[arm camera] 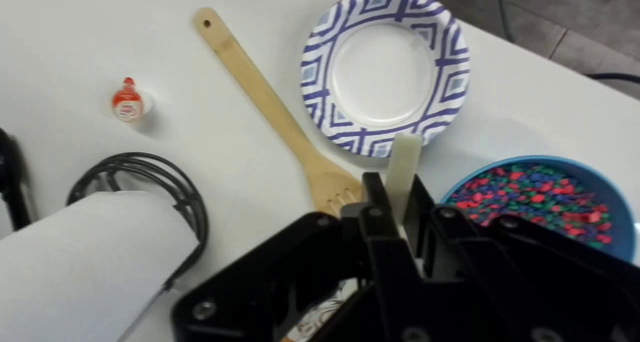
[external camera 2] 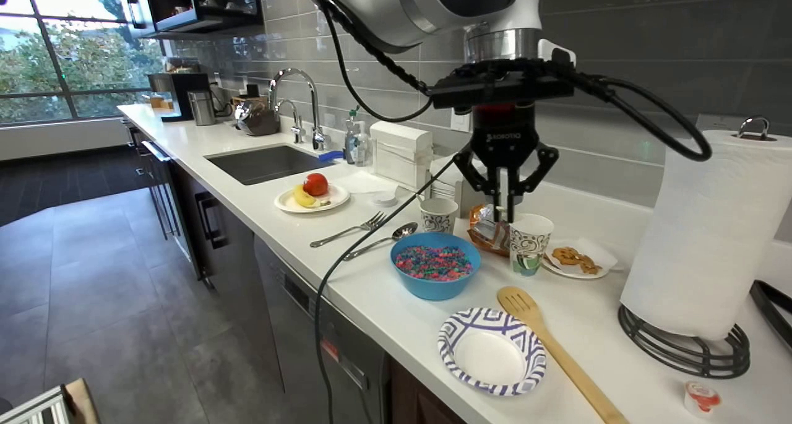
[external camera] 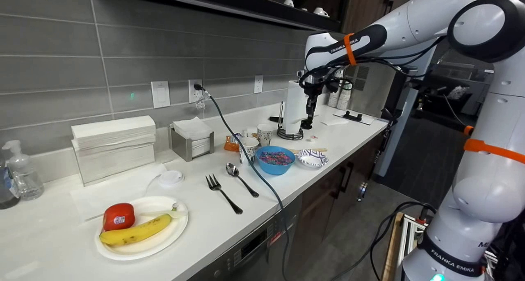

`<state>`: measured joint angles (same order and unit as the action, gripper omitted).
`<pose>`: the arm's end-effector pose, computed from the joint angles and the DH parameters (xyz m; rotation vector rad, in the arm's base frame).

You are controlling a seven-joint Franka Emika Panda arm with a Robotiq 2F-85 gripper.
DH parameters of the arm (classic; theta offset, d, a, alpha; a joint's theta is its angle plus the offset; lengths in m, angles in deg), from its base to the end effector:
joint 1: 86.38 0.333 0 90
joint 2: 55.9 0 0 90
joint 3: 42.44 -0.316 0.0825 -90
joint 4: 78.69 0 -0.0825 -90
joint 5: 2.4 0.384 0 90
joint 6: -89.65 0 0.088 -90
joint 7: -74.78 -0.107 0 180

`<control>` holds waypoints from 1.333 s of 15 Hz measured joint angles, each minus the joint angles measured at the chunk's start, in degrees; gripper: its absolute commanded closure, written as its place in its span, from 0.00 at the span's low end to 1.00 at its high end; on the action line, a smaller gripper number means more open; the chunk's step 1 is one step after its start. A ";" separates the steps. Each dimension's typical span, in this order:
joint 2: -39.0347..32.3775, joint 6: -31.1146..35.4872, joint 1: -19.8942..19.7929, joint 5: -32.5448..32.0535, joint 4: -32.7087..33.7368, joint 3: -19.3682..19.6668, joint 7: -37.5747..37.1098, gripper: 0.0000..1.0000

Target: Use the white spoon to put some cereal from the blue bowl inside the coffee cup on the right.

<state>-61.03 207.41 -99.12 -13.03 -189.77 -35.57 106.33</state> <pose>0.5460 -0.2035 0.4415 2.9382 0.4341 -0.0766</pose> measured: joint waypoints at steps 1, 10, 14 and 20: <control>0.44 -1.16 0.51 1.53 -0.71 -0.46 2.12 0.97; 0.42 -8.43 4.14 6.78 -1.44 -2.54 7.95 0.97; -0.76 -12.07 4.17 1.65 -1.46 -2.21 7.02 0.97; -5.42 -12.57 5.90 -1.97 -1.45 -2.99 5.85 0.97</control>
<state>-66.45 194.85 -93.22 -15.00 -191.22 -38.55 112.18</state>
